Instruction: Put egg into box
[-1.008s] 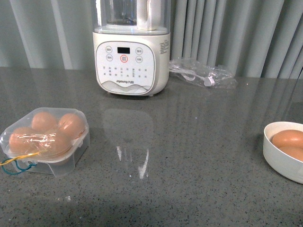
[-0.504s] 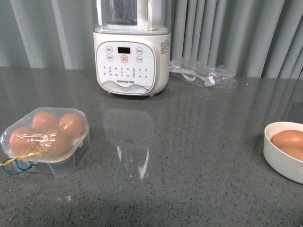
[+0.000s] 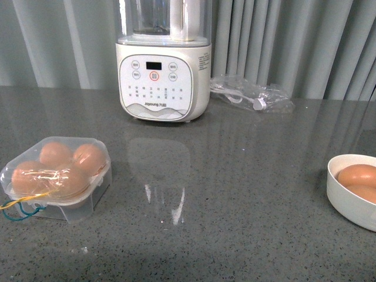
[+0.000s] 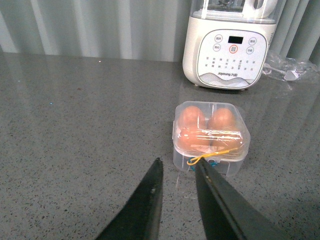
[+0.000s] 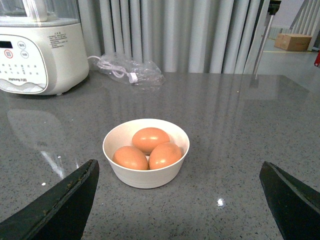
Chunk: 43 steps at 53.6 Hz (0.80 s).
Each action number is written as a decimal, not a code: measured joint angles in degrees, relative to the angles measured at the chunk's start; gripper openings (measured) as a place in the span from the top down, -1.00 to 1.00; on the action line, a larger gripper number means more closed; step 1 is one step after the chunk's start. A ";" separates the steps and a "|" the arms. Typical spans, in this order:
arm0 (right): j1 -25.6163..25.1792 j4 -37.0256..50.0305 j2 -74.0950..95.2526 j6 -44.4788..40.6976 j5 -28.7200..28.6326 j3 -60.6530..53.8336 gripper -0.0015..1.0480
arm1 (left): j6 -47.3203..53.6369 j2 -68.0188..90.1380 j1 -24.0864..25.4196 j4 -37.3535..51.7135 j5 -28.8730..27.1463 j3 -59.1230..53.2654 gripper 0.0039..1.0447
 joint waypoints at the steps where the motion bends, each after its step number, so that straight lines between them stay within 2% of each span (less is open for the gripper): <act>1: 0.00 0.00 0.00 0.00 0.00 0.00 -0.86 | 0.00 0.00 0.00 0.00 -0.02 0.00 0.36; 2: 0.00 0.00 0.00 0.00 0.00 0.00 -0.86 | 0.00 0.00 0.00 0.00 -0.02 0.00 0.33; 9: 0.00 0.00 0.00 0.00 0.00 0.00 -0.86 | 0.00 0.00 0.00 0.00 0.00 0.00 -0.29; 20: 0.00 0.00 0.00 0.00 0.00 0.00 -0.86 | 0.07 0.00 0.00 0.00 0.00 0.00 -0.90; 43: 0.00 0.00 0.00 0.00 0.00 0.00 -0.86 | 0.13 0.00 0.00 0.00 0.00 0.00 -0.87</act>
